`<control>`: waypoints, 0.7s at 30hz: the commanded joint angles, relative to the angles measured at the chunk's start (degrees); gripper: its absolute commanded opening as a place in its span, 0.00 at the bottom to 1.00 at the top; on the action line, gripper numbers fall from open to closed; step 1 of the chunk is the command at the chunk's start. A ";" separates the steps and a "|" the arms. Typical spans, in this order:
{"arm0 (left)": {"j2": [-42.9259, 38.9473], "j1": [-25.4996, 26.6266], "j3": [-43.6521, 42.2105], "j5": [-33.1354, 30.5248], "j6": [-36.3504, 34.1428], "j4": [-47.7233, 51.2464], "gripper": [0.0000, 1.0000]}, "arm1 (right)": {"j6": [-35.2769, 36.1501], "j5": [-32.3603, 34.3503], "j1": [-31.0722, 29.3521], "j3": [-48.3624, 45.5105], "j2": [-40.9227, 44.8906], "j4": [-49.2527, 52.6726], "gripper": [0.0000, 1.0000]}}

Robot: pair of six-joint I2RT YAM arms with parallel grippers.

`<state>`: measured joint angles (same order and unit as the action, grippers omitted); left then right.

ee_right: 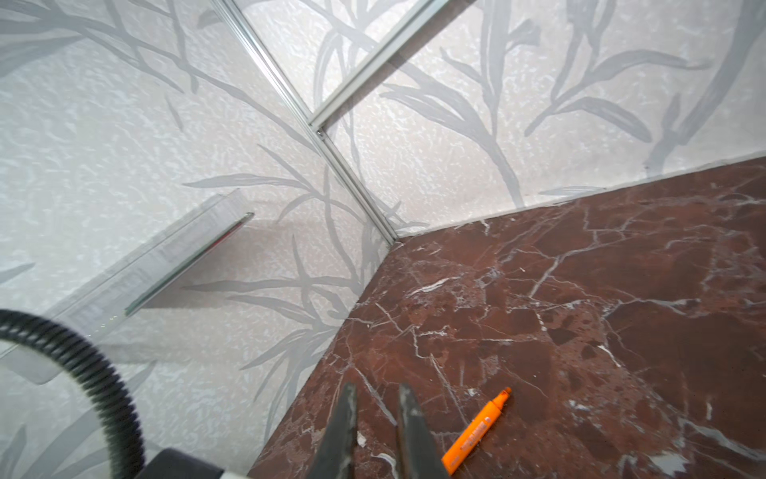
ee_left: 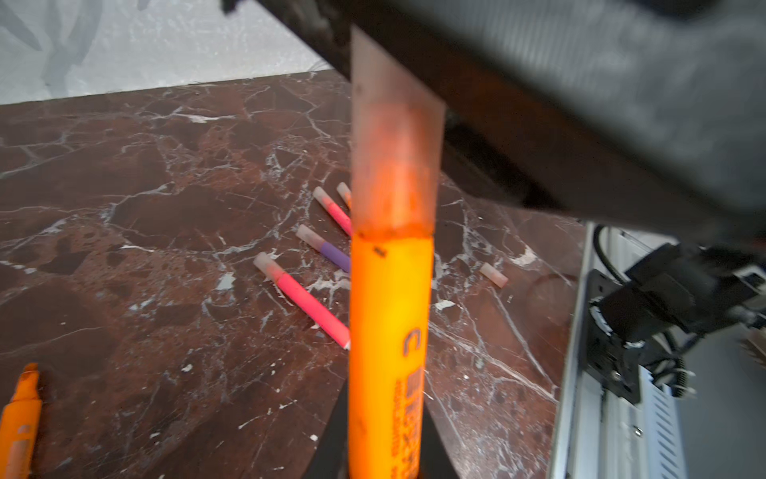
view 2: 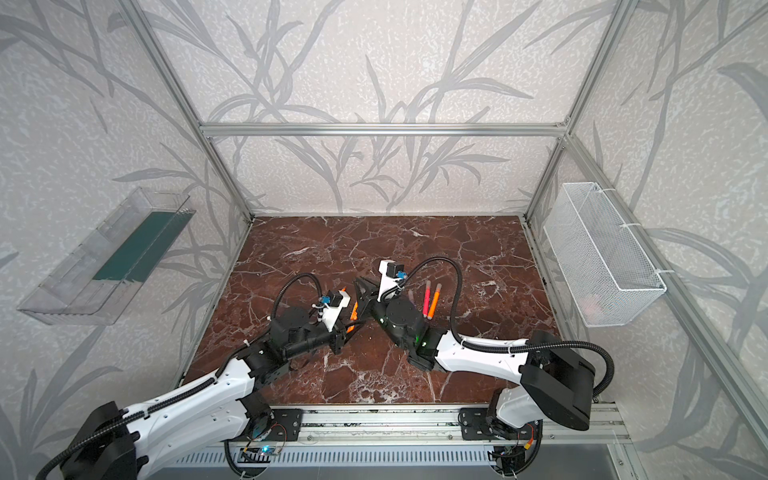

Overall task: Insert the pens into the pen caps
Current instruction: 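Press the pale cap down onto the orange marker while the left gripper holds it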

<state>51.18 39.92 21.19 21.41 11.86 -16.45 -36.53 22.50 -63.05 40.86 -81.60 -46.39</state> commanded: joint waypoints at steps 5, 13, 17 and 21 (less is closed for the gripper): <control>-0.53 -3.91 4.98 -16.36 4.53 -14.45 0.00 | -17.60 -5.35 -13.90 -4.85 -6.14 10.72 0.00; 1.79 -1.22 3.92 -25.90 2.82 -18.49 0.00 | -19.71 8.44 -18.69 -0.45 -1.23 29.75 0.00; 0.68 -1.24 3.25 -24.28 3.00 -18.14 0.00 | -19.40 13.44 -18.29 -2.75 -1.20 27.10 0.00; 1.41 -1.16 2.99 -16.04 3.52 -18.71 0.00 | -14.40 13.71 -16.13 -3.47 1.79 25.46 0.00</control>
<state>53.82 43.66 20.27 19.64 5.48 -12.71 -51.62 45.08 -73.38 41.25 -80.79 -31.79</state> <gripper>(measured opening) 0.167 0.166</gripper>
